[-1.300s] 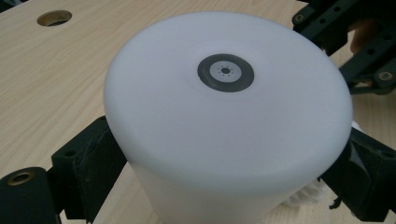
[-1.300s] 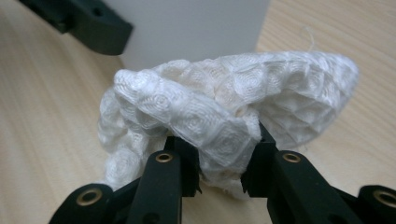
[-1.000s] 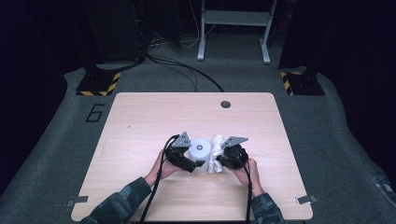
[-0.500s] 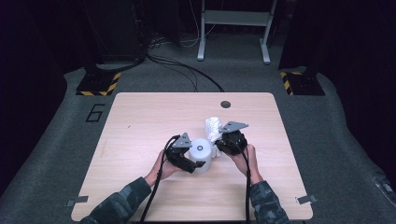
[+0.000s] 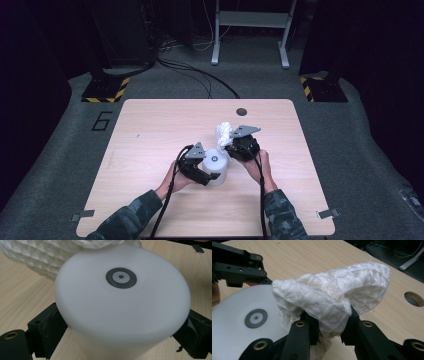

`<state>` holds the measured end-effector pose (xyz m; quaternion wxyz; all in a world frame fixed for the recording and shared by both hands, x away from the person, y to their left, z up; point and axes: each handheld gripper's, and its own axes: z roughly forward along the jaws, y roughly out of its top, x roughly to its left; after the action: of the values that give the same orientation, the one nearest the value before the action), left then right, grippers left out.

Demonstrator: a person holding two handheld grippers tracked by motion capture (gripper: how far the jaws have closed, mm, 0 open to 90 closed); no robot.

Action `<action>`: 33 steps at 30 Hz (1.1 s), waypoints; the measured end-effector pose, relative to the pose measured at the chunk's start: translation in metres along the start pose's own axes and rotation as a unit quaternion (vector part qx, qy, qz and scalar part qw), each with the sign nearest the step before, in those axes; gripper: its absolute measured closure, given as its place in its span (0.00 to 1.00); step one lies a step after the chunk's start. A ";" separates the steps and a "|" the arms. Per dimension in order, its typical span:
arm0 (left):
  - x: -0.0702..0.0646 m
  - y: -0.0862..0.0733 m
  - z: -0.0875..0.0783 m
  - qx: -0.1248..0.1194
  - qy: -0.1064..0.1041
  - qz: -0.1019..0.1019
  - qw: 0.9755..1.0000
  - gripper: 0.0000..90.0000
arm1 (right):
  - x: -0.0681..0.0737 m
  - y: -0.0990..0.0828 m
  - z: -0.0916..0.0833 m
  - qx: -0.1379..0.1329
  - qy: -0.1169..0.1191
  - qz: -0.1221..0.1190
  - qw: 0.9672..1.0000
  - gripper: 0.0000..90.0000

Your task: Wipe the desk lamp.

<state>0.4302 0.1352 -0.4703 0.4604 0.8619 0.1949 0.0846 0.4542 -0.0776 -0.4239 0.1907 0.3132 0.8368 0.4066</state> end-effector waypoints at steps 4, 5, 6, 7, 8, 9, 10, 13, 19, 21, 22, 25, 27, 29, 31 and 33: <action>0.000 0.000 0.000 0.000 0.000 0.001 1.000 0.10 | -0.005 -0.006 0.007 0.015 0.006 0.021 1.000 0.81; 0.000 0.000 0.000 0.000 0.000 0.000 1.000 0.10 | -0.007 -0.008 0.010 0.020 0.007 0.015 1.000 0.81; 0.000 0.000 0.000 0.000 0.000 0.001 1.000 0.10 | -0.006 -0.011 0.013 0.026 0.008 0.021 0.999 0.81; 0.000 0.000 0.000 0.000 -0.002 0.000 1.000 0.10 | -0.006 -0.014 0.018 0.035 0.009 0.025 0.999 0.81; 0.000 0.000 0.000 0.000 -0.003 0.000 1.000 0.10 | -0.007 -0.019 0.024 0.047 0.015 0.026 0.998 0.81; 0.000 0.000 0.000 0.001 -0.003 0.001 1.000 0.10 | -0.007 -0.022 0.028 0.049 0.019 0.032 0.998 0.81; 0.000 0.000 0.000 0.001 -0.003 0.001 1.000 0.10 | -0.007 -0.022 0.028 0.049 0.019 0.032 0.998 0.81; 0.000 0.000 0.000 0.000 -0.003 0.000 1.000 0.10 | -0.011 -0.030 0.035 0.057 0.034 0.041 0.997 0.81; -0.001 -0.001 0.001 -0.003 0.000 0.000 1.000 0.10 | -0.012 -0.040 0.046 0.078 0.043 0.051 0.995 0.81; -0.001 -0.001 0.001 -0.003 0.000 0.000 1.000 0.10 | -0.013 -0.043 0.049 0.087 0.044 0.050 0.994 0.81; -0.001 -0.001 0.001 -0.005 0.001 0.000 1.000 0.10 | -0.013 -0.044 0.052 0.097 0.046 0.059 0.992 0.81; -0.001 -0.001 0.001 -0.004 0.000 0.000 1.000 0.10 | -0.012 -0.045 0.056 0.104 0.041 0.056 0.992 0.81; -0.001 -0.001 0.000 -0.002 0.004 0.002 1.000 0.10 | -0.013 -0.046 0.057 0.108 0.047 0.053 0.992 0.81; -0.001 -0.001 0.000 0.000 -0.003 0.002 1.000 0.10 | -0.013 -0.047 0.057 0.104 0.049 0.058 0.992 0.81; -0.001 -0.001 0.000 0.000 -0.004 0.002 1.000 0.10 | -0.014 -0.048 0.056 0.102 0.054 0.057 0.992 0.81; -0.001 -0.001 0.000 0.001 -0.004 0.003 1.000 0.10 | -0.015 -0.047 0.054 0.096 0.053 0.063 0.992 0.81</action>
<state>0.4290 0.1359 -0.4711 0.4602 0.8632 0.1904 0.0829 0.4783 -0.0797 -0.4924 0.0893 0.3601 0.8594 0.3518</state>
